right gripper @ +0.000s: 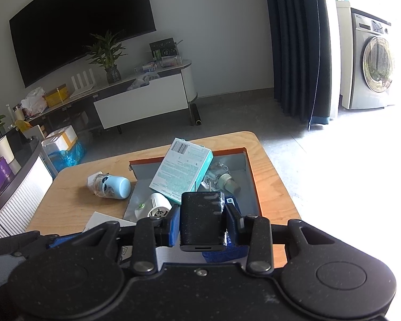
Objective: Organize rigid objects
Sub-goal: 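Lower and release the black charger with right tool while left tool releases the white printed box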
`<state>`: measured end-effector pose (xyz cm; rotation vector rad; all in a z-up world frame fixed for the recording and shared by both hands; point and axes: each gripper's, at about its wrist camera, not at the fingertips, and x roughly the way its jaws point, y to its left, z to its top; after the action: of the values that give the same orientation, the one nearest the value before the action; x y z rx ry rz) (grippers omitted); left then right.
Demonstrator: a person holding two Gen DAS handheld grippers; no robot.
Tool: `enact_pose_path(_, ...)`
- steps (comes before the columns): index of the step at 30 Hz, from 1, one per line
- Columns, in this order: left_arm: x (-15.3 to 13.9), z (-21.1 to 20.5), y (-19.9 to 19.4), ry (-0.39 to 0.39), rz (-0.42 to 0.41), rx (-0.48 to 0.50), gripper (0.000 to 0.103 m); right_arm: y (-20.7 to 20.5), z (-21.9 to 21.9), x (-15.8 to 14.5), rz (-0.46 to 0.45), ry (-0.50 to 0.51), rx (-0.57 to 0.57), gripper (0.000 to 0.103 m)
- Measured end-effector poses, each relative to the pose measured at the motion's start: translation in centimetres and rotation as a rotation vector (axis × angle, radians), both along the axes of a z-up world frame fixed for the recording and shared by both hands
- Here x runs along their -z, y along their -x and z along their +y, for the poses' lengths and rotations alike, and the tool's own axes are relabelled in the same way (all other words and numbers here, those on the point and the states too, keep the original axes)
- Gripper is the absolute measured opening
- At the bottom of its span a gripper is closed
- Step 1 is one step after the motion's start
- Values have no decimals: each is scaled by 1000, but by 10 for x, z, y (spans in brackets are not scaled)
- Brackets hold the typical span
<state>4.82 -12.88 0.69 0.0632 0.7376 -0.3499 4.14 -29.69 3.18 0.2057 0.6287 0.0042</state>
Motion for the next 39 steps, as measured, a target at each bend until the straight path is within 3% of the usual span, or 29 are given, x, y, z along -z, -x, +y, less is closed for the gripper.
enact_pose_path(9, 6, -3, -7, 1, 21, 7, 79, -24, 1, 9, 33, 5, -12, 44)
enact_pose_path(15, 9, -4, -9, 3, 31, 12, 79, -32, -4, 2, -32, -21, -6, 49)
enact_pose_path(28, 3, -7, -7, 55, 26, 43, 82, -20, -10, -8, -63, -17, 19, 55)
enact_pose_path(29, 2, -5, -7, 52, 26, 35, 82, -19, -9, -9, -65, -15, 21, 56)
enact_pose_path(31, -1, -1, -7, 48, 21, 19, 83, -18, -7, -10, -67, -12, 20, 70)
enact_pose_path(39, -8, 22, -7, 29, 11, -63, 86, -14, 8, -14, -66, 1, -1, 83)
